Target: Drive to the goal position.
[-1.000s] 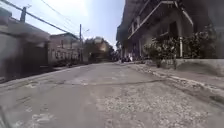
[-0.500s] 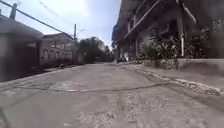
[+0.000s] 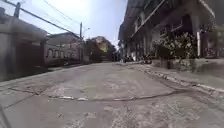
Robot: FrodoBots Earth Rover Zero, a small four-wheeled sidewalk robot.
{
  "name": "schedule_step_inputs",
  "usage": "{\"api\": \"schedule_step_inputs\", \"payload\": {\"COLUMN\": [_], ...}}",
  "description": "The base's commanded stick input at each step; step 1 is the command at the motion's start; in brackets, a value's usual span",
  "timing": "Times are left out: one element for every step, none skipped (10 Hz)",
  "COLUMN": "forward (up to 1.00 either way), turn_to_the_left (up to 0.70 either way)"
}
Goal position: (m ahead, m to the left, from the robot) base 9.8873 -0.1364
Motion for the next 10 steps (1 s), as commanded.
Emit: {"api": "schedule_step_inputs", "payload": {"forward": [1.00,1.00,1.00,1.00,1.00,1.00,1.00,1.00,1.00,1.00], "turn_to_the_left": [-0.31,-0.31,-0.31,-0.31,-0.31,-0.31,-0.31,-0.31,-0.18,0.09]}}
